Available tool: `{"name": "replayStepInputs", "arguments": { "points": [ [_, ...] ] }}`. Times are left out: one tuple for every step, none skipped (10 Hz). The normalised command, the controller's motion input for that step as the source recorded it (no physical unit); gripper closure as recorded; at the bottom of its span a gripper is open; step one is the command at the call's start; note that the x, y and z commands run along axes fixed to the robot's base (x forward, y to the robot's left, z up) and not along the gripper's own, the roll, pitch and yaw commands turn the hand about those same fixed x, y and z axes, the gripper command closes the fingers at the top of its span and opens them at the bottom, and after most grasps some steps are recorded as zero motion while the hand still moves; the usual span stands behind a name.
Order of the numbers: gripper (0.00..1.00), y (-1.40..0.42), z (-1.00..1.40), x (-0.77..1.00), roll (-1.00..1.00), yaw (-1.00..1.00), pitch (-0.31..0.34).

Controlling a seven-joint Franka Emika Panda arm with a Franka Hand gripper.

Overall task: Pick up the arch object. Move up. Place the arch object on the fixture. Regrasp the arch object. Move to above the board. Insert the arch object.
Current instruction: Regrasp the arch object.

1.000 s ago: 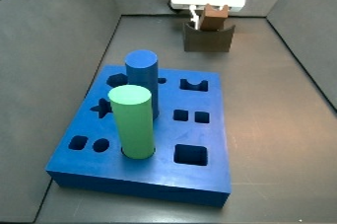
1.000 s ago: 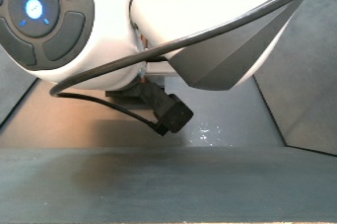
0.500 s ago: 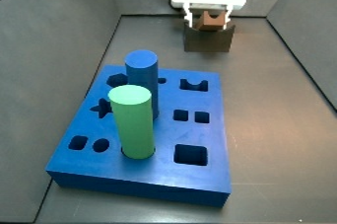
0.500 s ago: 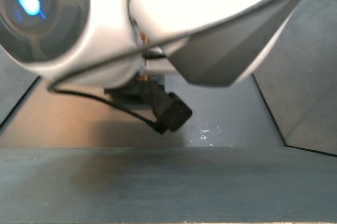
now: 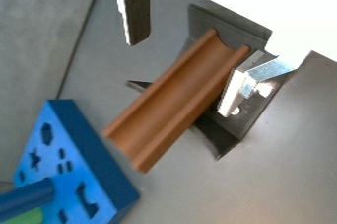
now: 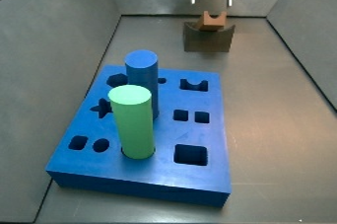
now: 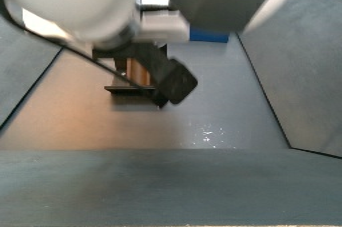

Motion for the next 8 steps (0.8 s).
{"name": "replayStepInputs", "arguments": {
  "points": [
    [0.0,0.0,0.51,-0.04,0.02,0.0,-0.002],
    [0.0,0.0,0.19,-0.04,0.02,0.01,-0.001],
    [0.0,-1.0,0.87,-0.02,1.0,0.03,0.032],
    [0.0,-1.0,0.83,0.0,1.0,0.03,0.031],
    [0.0,-1.0,0.82,-0.03,1.0,0.03,0.026],
    [0.0,-1.0,0.77,-0.05,1.0,0.03,0.015],
    [0.0,-1.0,0.73,-0.06,1.0,0.03,0.013],
    [0.0,-1.0,0.6,-0.05,1.0,0.03,0.011]
  ]
}}
